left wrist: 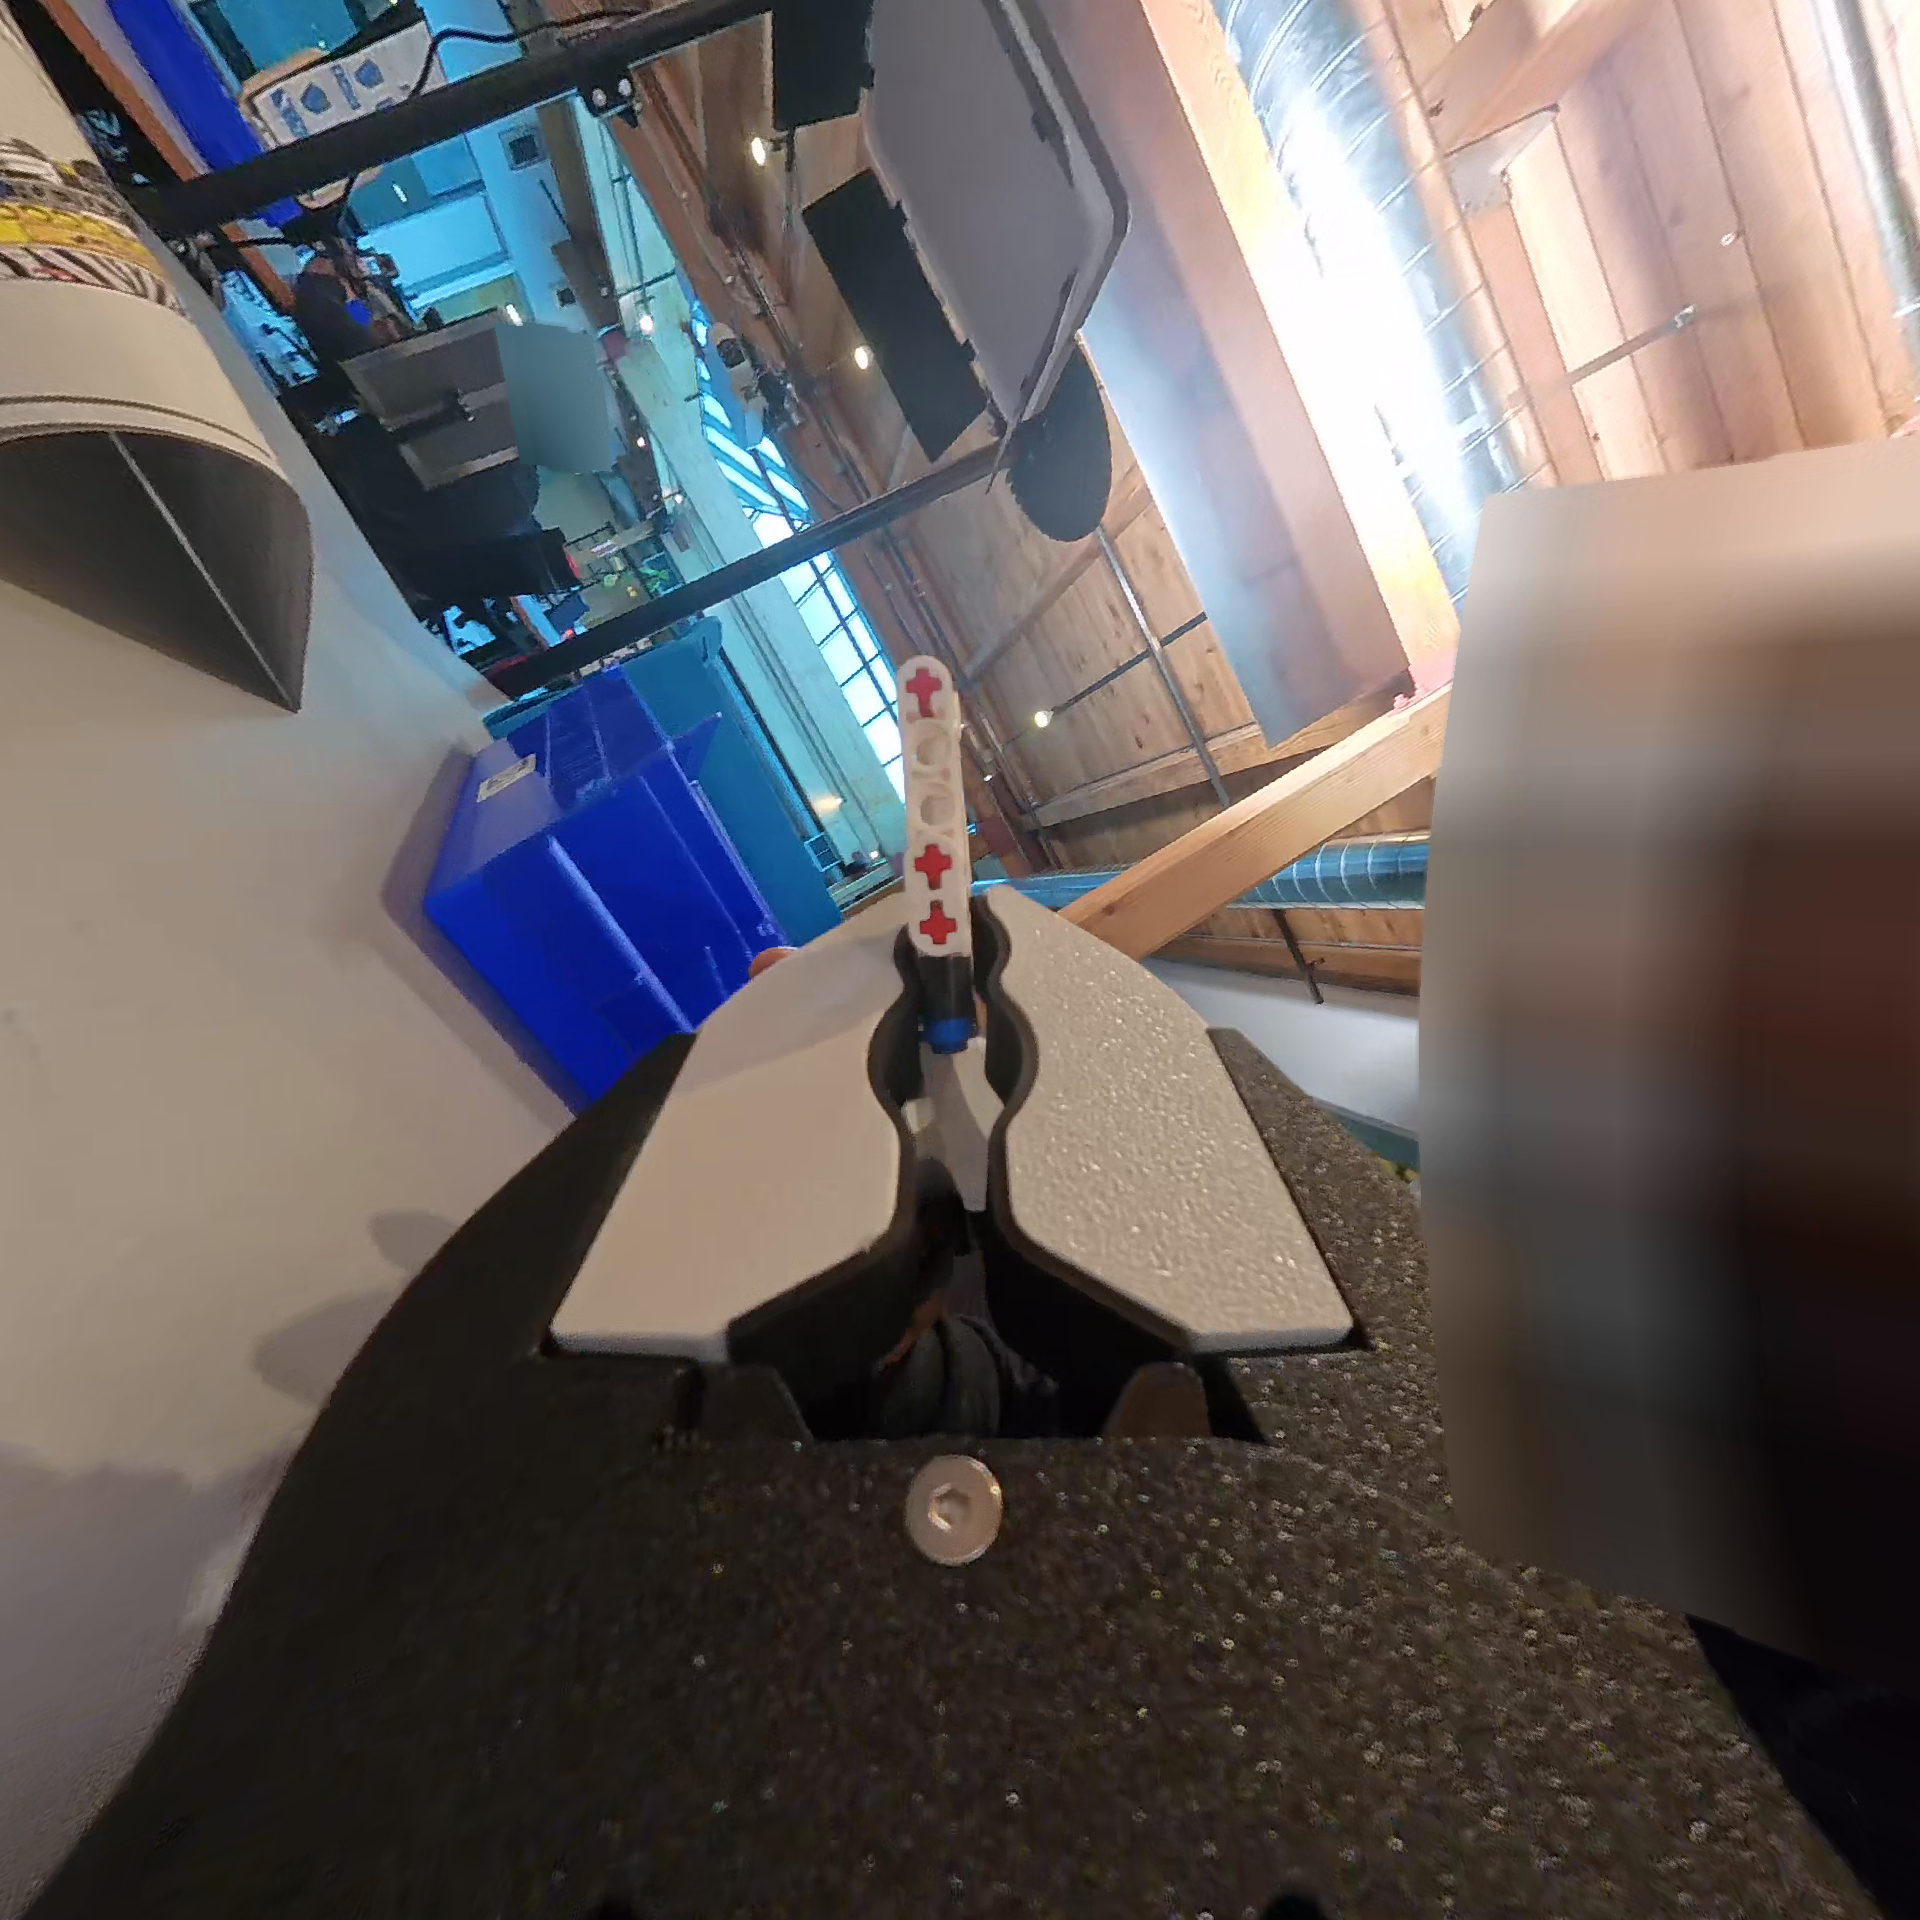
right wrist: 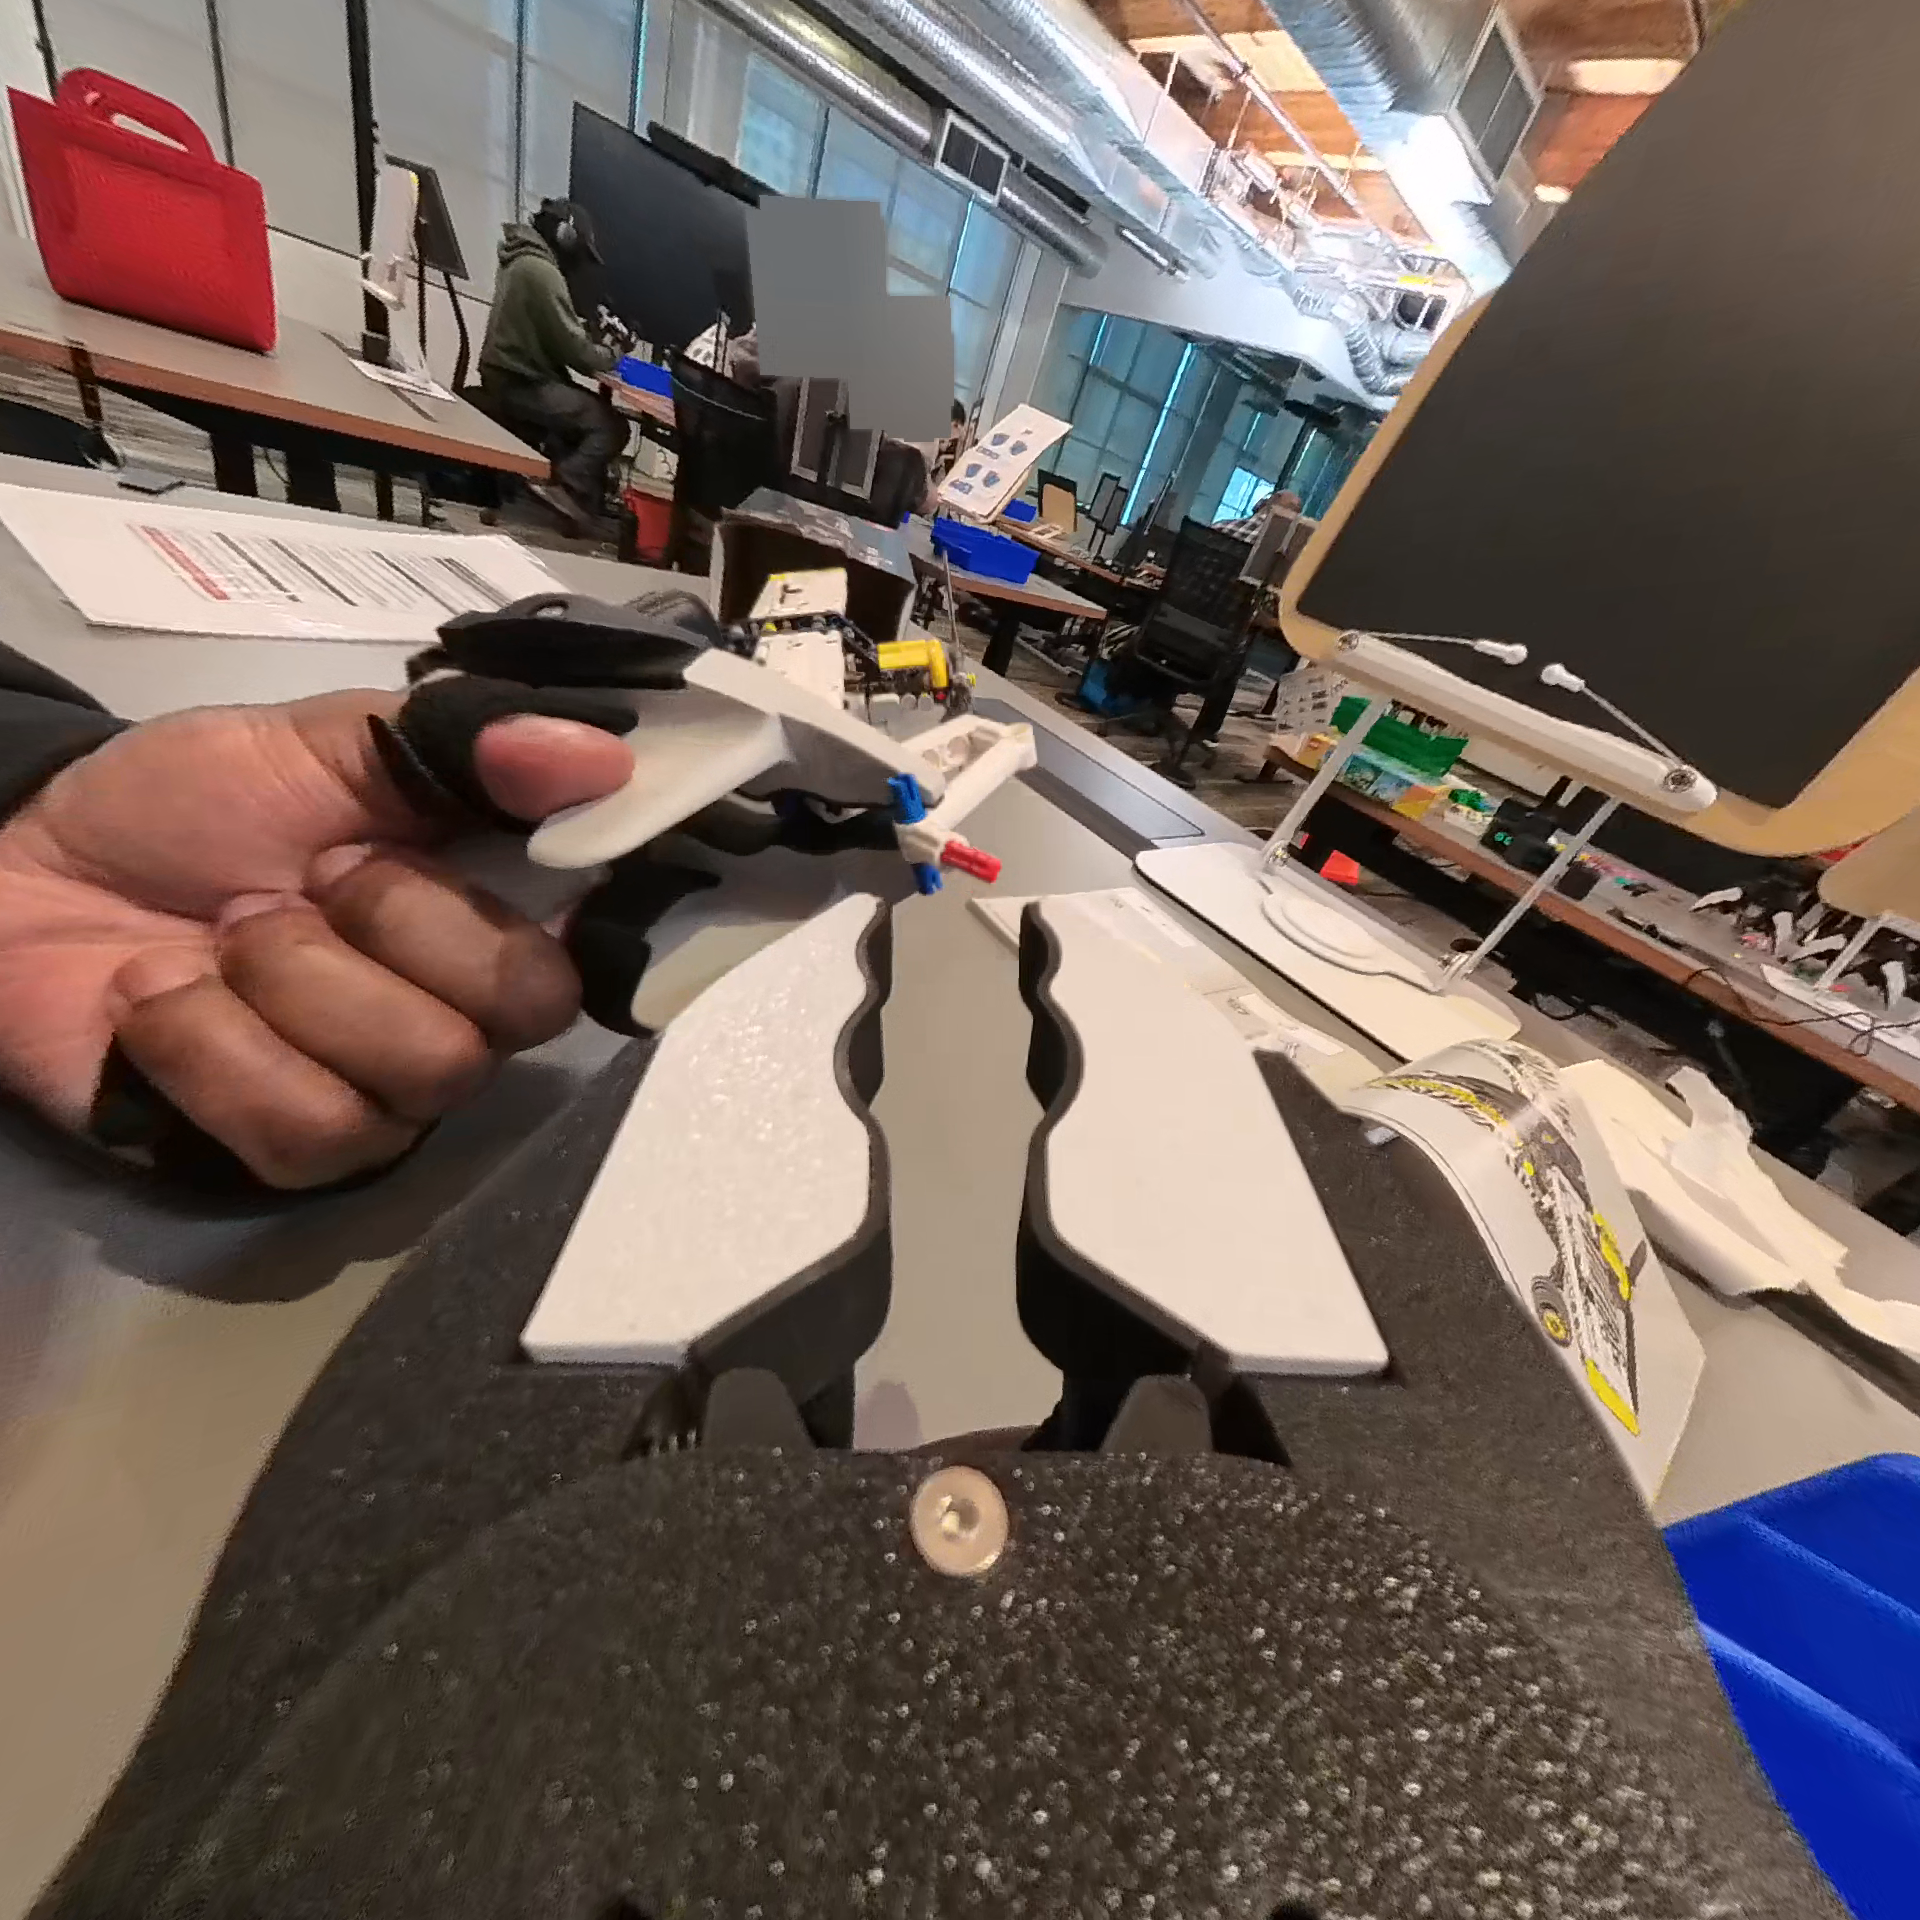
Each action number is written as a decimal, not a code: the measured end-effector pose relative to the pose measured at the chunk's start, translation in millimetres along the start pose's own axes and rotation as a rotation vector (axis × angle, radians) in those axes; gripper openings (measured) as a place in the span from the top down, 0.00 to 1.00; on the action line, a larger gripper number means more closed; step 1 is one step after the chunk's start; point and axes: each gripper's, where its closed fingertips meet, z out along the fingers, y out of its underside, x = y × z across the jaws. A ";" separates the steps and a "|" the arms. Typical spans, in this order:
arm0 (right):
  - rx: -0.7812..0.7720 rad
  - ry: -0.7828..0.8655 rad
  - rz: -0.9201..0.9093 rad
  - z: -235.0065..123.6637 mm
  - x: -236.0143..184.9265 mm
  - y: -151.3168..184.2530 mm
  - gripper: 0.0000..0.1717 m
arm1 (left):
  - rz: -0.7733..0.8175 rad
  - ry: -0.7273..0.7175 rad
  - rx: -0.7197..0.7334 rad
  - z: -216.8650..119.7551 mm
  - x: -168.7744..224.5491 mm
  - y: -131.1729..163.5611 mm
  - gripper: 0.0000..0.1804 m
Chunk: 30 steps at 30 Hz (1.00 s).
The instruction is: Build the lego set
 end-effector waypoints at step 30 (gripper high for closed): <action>0.006 0.041 0.031 6.8 -2.5 -0.3 0.85 | -0.025 -0.046 0.086 -7.7 -13.2 1.4 0.96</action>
